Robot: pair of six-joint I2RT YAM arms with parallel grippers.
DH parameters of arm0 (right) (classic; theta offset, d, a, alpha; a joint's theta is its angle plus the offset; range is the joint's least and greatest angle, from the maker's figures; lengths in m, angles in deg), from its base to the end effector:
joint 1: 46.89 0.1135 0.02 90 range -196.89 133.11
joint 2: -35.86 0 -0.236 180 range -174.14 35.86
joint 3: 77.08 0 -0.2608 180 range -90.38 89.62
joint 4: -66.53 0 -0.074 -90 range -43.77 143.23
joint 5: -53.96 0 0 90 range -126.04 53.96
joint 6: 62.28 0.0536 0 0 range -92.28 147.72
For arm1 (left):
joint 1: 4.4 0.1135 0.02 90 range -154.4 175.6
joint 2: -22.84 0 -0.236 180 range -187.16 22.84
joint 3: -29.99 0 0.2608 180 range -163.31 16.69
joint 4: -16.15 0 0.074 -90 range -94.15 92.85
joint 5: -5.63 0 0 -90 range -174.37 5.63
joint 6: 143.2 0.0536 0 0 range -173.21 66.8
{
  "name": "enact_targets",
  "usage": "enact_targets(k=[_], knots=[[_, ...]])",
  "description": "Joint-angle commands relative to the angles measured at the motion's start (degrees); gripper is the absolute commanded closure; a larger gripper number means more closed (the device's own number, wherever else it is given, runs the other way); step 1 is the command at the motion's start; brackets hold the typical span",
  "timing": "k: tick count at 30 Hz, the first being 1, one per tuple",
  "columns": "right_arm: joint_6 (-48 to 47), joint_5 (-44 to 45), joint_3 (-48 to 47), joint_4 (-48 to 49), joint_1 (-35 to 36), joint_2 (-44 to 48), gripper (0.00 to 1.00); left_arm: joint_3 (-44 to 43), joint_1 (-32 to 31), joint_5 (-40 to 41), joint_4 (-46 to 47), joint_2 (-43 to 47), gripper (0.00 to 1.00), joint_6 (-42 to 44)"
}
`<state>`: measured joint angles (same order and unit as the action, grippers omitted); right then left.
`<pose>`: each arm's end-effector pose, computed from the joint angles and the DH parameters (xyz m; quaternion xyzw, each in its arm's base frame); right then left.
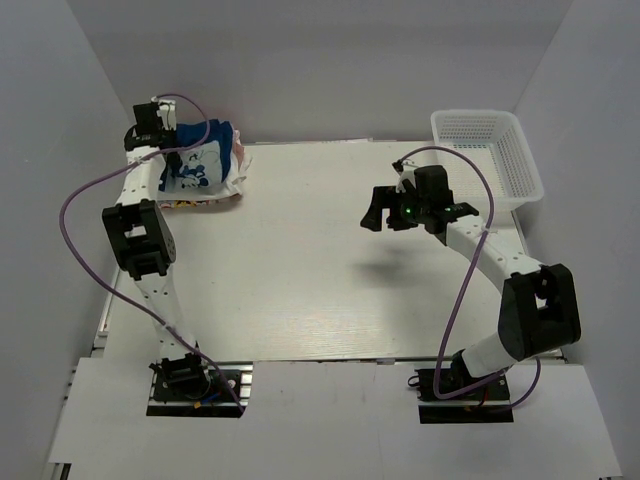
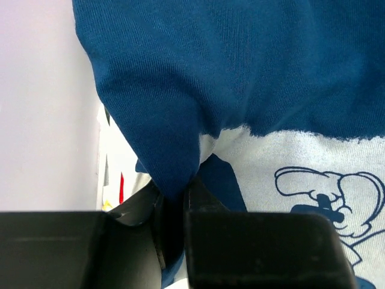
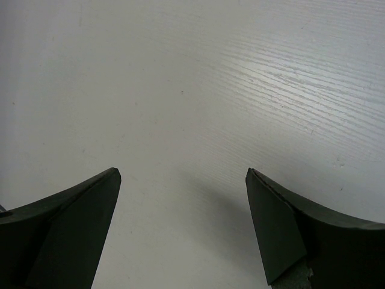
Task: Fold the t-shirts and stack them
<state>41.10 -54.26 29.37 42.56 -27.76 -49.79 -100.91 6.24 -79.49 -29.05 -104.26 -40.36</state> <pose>0.3328 0.1332 0.2206 -0.1158 0.8753 0.2608 0.3903 0.5084 0.1002 0.2348 0.0000 0.9107 0.1216 0.3946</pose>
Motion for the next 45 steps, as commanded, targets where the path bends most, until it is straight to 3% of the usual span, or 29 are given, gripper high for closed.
enact_targets(k=[1, 10, 12, 13, 20, 26, 28, 36, 42, 45], knots=[[0.76, -1.82, -1.98, 0.39, 0.11, -0.05, 0.1, 2.19, 2.46, -1.36, 2.01, 6.87, 1.0, -3.0], [0.41, -0.5, -1.1, 0.22, 0.2, 1.97, 0.1, -1.4, 3.52, -5.68, -1.23, 3.72, 1.0, -4.05], [0.41, -0.5, -1.1, 0.13, 0.11, 1.97, 0.1, -1.4, 3.52, -6.99, -1.85, 3.71, 0.23, -3.52], [0.41, -0.59, -1.01, 0.48, 0.2, 1.71, 0.1, -1.4, 3.52, -7.86, -1.85, 3.71, 0.0, -3.52], [0.59, -1.82, -1.45, 0.48, 0.03, 1.54, 0.1, -3.16, 3.52, -4.81, -3.07, 5.81, 0.0, -6.07], [0.68, -2.87, -0.84, 1.89, 0.11, 1.71, 0.1, -3.17, 2.99, 3.9, 0.08, 12.93, 0.0, -16.08], [0.76, -3.4, -0.57, 2.32, 0.11, 1.62, 0.1, -0.97, 2.99, -5.0, 2.45, 14.51, 0.0, -16.09], [0.15, -3.14, 0.13, 3.12, -0.06, 1.09, 0.1, 0.27, 1.76, -23.84, 4.91, 10.66, 0.0, -13.38], [-0.64, -2.35, -0.39, 2.94, -0.15, -0.04, 0.1, -4.21, 0.44, -28.0, 4.75, 0.65, 0.0, -10.56], [-0.91, -2.0, -0.83, 2.68, -0.15, -1.28, 0.1, -7.37, -2.01, -22.3, 5.88, -5.14, 0.0, -9.51]])
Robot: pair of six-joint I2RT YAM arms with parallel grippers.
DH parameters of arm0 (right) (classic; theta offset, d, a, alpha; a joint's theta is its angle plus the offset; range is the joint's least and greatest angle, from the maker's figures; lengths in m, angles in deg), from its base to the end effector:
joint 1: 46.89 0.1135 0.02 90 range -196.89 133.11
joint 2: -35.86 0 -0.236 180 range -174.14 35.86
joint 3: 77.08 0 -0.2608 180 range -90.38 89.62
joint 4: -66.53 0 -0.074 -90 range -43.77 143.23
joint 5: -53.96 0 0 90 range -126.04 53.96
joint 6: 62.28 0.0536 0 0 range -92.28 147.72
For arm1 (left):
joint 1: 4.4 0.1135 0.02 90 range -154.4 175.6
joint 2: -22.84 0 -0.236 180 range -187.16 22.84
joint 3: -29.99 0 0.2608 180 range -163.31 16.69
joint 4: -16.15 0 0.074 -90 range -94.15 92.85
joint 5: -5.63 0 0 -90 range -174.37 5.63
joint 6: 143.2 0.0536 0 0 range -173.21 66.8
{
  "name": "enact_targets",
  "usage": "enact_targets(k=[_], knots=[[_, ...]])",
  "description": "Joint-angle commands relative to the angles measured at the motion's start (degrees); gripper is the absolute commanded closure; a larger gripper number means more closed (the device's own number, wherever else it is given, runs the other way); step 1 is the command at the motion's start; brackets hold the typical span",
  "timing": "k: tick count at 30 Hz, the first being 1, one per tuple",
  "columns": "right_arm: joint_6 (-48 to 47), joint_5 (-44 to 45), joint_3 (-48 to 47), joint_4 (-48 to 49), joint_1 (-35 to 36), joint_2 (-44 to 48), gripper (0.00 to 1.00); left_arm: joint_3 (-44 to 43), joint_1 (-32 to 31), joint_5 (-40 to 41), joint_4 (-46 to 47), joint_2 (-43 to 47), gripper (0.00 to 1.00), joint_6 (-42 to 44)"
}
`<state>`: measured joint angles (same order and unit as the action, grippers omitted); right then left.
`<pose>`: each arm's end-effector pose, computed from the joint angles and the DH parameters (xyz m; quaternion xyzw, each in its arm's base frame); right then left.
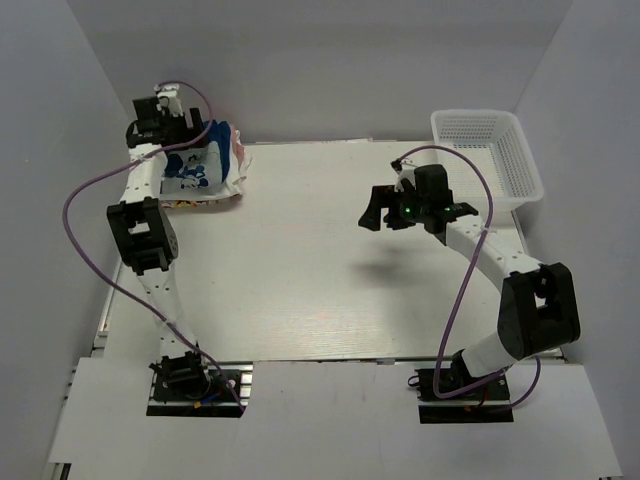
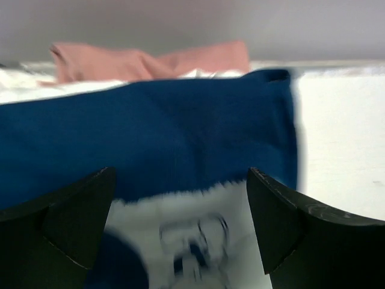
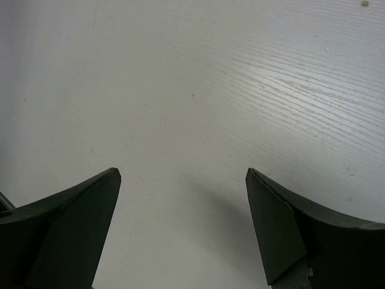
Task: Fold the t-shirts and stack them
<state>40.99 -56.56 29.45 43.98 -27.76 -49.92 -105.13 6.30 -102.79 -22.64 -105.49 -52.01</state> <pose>0.3333 0.1355 0.2223 -0.1269 0.8669 0.2787 0.3933 0.5251 0.0820 0.2633 0.0058 0.8668 -0.0897 0.4905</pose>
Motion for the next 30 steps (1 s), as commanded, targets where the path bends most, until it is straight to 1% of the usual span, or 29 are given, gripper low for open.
enact_targets(k=[1, 2, 3, 5, 8, 14, 17, 18, 20, 22, 23, 24, 25, 26, 27, 28, 29, 30], knots=[[-1.06, 0.3, -1.18, 1.08, -0.24, -1.32, 0.1, -4.9, -2.09, 2.14, 0.44, -5.25, 0.0, 2.15], [-1.06, 0.21, -1.53, 0.73, -0.15, -2.37, 0.1, -6.05, -2.87, 3.02, 1.23, -7.78, 0.0, 1.28], [-1.41, 0.21, -2.15, 0.73, -0.15, -2.81, 0.1, -6.06, -3.4, 3.03, 2.02, -7.81, 0.0, 0.31], [-1.94, 0.12, -3.12, -0.85, -0.15, -4.92, 0.1, -7.99, -3.4, 3.03, 2.82, -11.14, 0.0, -0.58], [-2.38, -0.84, -4.61, -1.9, -0.24, -6.41, 0.1, -8.61, -3.93, 5.4, 3.96, -13.34, 0.0, -1.89], [-4.13, -1.37, -4.88, -2.78, -0.15, -6.07, 0.1, -3.43, -3.93, 6.99, 6.15, -10.72, 0.0, -2.6], [-4.22, -1.81, -4.35, -2.53, -0.15, -4.66, 0.1, -3.42, -3.93, 9.44, 6.69, -7.12, 0.0, -2.6], [-4.05, -2.25, -4.0, -2.35, -0.06, -4.23, 0.1, -4.29, -3.93, 10.32, 5.12, -5.98, 0.0, -2.6], [-3.96, -2.42, -2.77, -1.56, -0.06, -2.3, 0.1, -5.09, -3.93, 11.73, 4.06, -1.32, 0.0, -3.12], [-3.44, -3.39, -1.81, -0.68, 0.02, -0.28, 0.1, -2.82, -3.93, 12.96, 4.05, 3.06, 0.0, -3.12], [-3.26, -4.35, -0.93, 0.11, -0.06, 0.43, 0.1, -1.5, -3.93, 13.66, 4.05, 8.05, 0.0, -3.12], [-3.0, -5.32, 0.03, 0.46, 0.11, 1.48, 0.1, 1.47, -3.93, 14.45, 2.92, 10.8, 0.0, -3.73], [-2.65, -5.76, 0.65, 1.42, -0.06, 2.19, 0.1, 2.98, -3.93, 16.9, 1.6, 13.43, 0.0, -4.61], [-2.64, -6.81, 2.66, 1.96, 0.02, 3.41, 0.1, 4.47, -3.93, 17.7, -0.24, 16.07, 0.0, -6.88], [-2.56, -7.34, 3.46, 4.05, 0.02, 4.64, 0.1, 9.18, -3.93, 17.71, -1.39, 21.93, 0.0, -8.38], [-1.95, -7.87, 4.17, 4.59, 0.2, 5.18, 0.1, 12.62, -3.93, 17.71, -1.4, 25.29, 0.0, -9.96], [-1.42, -7.88, 6.0, 4.95, 0.03, 6.49, 0.1, 19.62, -3.93, 16.93, -0.7, 28.63, 0.0, -11.55], [-1.15, -7.96, 6.28, 5.47, 0.11, 7.63, 0.1, 23.08, -3.93, 16.05, -0.7, 32.06, 0.0, -12.26]])
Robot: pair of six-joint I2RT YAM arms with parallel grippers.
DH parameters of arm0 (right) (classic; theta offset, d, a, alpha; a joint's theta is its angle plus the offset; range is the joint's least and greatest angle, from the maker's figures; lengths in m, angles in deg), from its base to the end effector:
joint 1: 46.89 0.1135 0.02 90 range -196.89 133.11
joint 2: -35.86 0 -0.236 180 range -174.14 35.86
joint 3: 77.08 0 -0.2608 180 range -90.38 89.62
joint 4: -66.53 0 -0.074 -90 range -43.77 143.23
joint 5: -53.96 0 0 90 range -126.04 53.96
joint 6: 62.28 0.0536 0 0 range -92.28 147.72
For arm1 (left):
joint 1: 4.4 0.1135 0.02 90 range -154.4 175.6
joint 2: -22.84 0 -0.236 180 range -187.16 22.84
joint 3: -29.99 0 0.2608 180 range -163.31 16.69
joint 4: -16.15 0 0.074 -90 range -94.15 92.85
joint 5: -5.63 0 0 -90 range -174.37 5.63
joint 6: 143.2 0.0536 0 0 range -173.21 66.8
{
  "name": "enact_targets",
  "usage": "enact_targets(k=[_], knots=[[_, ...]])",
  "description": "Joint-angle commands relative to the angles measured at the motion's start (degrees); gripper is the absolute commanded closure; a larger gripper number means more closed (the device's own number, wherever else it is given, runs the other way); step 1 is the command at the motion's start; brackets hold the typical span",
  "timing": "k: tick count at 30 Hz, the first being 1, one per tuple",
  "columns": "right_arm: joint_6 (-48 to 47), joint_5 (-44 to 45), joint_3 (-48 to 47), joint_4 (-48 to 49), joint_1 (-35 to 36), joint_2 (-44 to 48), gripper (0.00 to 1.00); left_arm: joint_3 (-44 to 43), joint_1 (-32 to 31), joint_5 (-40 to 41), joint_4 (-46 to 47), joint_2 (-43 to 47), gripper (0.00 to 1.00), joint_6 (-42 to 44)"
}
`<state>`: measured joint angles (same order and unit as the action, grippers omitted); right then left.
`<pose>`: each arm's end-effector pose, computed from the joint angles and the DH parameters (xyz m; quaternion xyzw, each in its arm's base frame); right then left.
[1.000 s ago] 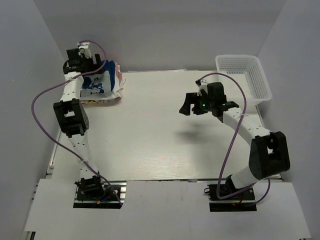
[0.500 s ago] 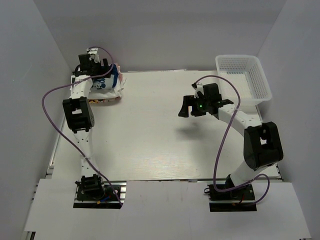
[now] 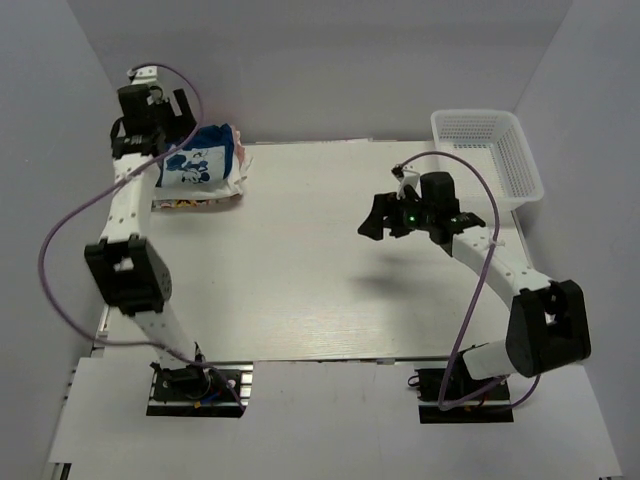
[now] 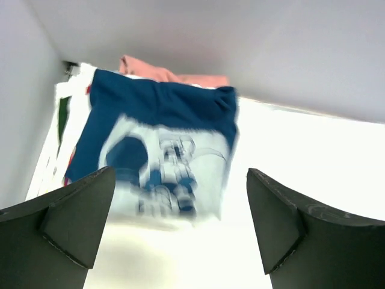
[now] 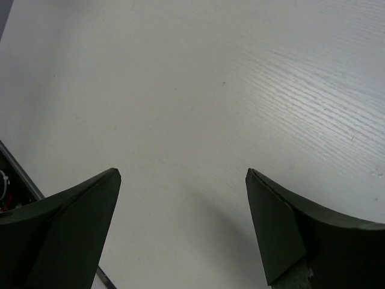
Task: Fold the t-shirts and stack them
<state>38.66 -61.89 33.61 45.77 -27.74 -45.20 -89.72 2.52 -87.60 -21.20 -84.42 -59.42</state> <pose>0.3152 0.1342 0.2278 -0.1685 0.8447 0.3111 0.4018 0.4574 0.0525 0.3414 -0.0813 0.8388 -0.0205 0.5380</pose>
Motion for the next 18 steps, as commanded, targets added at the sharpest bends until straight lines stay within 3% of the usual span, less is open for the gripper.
enact_targets(k=[1, 4, 5, 8, 11, 15, 18], knots=[[2.49, -2.37, 2.57, 3.95, 0.0, 3.62, 0.1, 11.1, -0.15, 0.15, -2.14, 18.16, 0.0, -6.51], [4.17, -0.97, 6.69, 6.49, -0.26, 8.01, 0.1, 26.74, -0.15, -0.9, -0.04, 30.67, 0.0, -14.33], [6.53, 0.17, 7.57, 8.5, -0.17, 9.59, 0.1, 34.26, -0.15, -0.91, 1.36, 39.24, 0.0, -16.61], [9.18, 4.64, 10.65, 9.49, -0.17, 13.89, 0.1, 44.76, -0.15, -3.37, 3.05, 50.54, 0.0, -22.25], [11.21, 7.37, 13.9, 11.41, -0.26, 19.16, 0.1, 45.77, -0.15, -1.36, -2.37, 58.56, 0.0, -22.79], [12.79, 10.63, 17.24, 11.94, -0.17, 23.56, 0.1, 43.83, -0.15, 1.03, -7.67, 60.59, 0.0, -23.4], [13.14, 11.17, 18.04, 11.07, -0.17, 25.24, 0.1, 45.14, -0.15, -1.6, -7.67, 61.3, 0.0, -23.4]])
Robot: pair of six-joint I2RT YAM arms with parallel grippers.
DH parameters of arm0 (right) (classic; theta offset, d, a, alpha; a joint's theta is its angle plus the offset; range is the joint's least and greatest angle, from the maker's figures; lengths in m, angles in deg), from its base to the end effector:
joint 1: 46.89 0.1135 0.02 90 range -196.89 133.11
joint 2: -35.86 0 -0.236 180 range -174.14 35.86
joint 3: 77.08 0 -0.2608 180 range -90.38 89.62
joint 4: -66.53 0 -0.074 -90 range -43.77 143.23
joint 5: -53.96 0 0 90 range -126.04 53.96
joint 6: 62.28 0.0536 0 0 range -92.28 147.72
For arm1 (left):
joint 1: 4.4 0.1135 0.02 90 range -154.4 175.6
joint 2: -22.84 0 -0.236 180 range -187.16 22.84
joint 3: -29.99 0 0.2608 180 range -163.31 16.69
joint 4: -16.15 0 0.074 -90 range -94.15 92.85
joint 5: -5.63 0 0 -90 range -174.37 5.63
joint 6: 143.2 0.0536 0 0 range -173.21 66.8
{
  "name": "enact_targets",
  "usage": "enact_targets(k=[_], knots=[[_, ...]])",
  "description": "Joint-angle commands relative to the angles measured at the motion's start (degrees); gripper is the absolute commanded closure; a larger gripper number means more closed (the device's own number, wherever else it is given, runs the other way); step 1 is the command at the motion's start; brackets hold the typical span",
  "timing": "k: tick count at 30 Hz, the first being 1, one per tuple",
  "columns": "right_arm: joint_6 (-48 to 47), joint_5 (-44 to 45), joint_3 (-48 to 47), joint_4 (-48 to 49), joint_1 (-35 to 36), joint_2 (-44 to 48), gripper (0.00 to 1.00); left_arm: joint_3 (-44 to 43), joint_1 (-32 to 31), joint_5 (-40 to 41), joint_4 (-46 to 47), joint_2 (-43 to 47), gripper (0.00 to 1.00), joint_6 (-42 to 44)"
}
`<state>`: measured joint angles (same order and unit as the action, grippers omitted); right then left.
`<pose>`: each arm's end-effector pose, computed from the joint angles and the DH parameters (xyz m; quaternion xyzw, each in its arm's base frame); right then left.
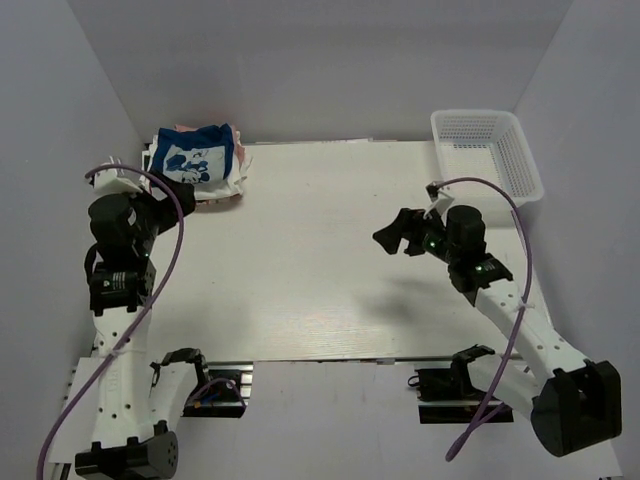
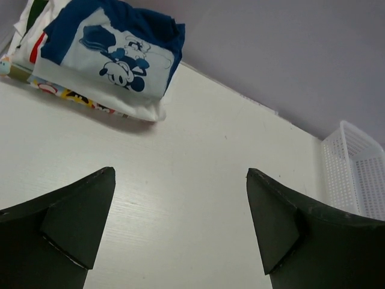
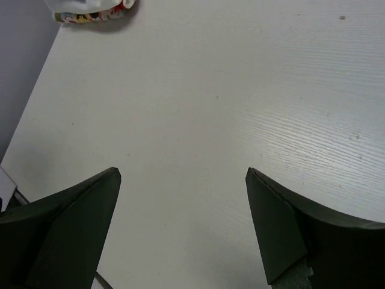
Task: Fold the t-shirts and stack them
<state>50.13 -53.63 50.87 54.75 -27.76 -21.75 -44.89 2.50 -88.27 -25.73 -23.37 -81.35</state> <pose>0.2522 0.1046 0.2502 -0.0678 0.7984 0.3228 0.5037 0.2085 0.0216 0.3799 -0.2157 0.7533 -0.1407 0.6052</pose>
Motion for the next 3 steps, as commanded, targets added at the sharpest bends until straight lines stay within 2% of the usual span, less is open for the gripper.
enact_targets(k=[1, 3], knots=[[1.58, 2.99, 1.12, 2.26, -0.06, 2.23, 0.1, 0.32, -0.13, -1.45, -3.15, 0.77, 0.0, -1.48], [1.75, 3.6, 2.0, 2.78, -0.15, 3.19, 0.1, 0.94, -0.13, -1.46, -3.15, 0.78, 0.0, -1.48]])
